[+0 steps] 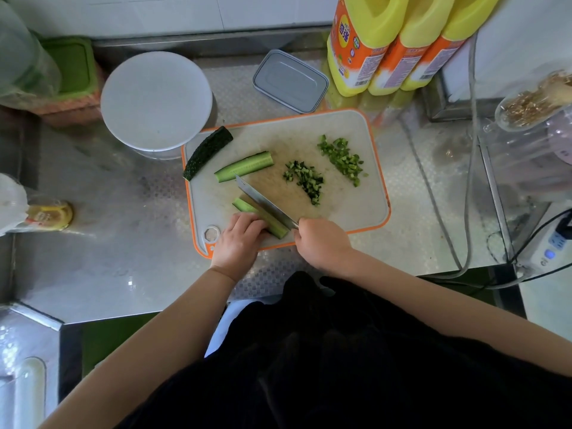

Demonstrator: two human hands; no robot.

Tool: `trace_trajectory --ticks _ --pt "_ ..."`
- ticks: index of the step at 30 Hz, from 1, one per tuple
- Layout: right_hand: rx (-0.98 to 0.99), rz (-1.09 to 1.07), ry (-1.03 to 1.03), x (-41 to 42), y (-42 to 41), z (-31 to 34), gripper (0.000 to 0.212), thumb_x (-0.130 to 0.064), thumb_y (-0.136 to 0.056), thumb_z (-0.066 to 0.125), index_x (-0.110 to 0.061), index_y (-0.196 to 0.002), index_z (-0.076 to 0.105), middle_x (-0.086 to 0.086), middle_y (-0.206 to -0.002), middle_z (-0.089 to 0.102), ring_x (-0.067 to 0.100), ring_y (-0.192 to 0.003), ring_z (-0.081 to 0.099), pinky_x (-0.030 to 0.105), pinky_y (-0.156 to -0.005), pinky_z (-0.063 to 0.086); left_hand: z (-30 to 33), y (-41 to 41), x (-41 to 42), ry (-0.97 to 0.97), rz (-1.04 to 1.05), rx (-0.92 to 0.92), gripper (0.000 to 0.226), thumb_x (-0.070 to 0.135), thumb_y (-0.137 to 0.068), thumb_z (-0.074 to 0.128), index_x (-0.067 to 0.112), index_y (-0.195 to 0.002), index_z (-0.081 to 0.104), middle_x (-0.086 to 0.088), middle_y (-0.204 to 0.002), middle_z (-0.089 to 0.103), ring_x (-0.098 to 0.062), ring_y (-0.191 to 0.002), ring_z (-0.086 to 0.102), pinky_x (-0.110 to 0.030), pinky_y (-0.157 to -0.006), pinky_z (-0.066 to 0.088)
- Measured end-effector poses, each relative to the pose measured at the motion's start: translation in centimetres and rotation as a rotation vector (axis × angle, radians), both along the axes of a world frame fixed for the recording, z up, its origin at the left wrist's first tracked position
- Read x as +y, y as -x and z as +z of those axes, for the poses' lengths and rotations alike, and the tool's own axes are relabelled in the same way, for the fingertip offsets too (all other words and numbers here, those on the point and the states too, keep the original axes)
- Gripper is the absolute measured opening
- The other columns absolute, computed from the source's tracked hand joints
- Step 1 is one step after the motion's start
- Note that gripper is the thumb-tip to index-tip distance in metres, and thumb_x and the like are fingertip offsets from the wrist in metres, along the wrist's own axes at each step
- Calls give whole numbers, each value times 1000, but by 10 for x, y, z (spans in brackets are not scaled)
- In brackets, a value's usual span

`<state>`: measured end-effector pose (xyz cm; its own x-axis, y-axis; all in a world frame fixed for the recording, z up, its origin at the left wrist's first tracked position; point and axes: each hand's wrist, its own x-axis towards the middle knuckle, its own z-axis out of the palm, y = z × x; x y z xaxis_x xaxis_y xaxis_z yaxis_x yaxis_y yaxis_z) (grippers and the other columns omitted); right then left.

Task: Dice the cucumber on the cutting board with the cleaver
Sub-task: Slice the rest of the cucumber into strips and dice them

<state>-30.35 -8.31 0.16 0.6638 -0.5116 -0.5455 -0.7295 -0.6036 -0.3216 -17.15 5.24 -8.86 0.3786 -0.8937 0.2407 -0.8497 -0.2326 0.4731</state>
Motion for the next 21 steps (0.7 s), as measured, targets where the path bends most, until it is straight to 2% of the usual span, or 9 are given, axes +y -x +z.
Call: trace_trajectory --ticks 3,10,13,21 --pt "-12 22 -6 -2 0 -2 22 -25 -99 41 -14 -81 42 2 -69 46 28 -68 51 33 -57 35 2 -4 -2 23 -41 -1 14 24 -91 55 12 -94 63 -5 -98 57 -26 -95 51 -42 -59 55" --pt "-42 77 -11 -7 -1 -7 24 -30 -100 41 -14 -82 43 2 -68 45 26 -66 48 32 -57 34 9 -11 -5 11 -81 -100 18 21 -91 53 10 -91 67 -6 -95 58 -25 -94 50 -35 -48 50" --pt "-40 86 -19 -12 -3 -6 24 -30 -100 41 -14 -82 44 2 -68 45 26 -67 48 32 -57 33 6 -12 -6 14 -85 -118 13 21 -91 55 11 -93 64 -3 -98 52 -26 -95 51 -36 -46 51" --pt "0 67 -15 -29 -7 -3 26 -31 -100 40 -14 -81 44 0 -64 41 27 -69 47 31 -60 35 2 -10 -21 31 -105 -98 10 16 -88 61 14 -98 59 -5 -99 55 -26 -97 50 -37 -51 52"
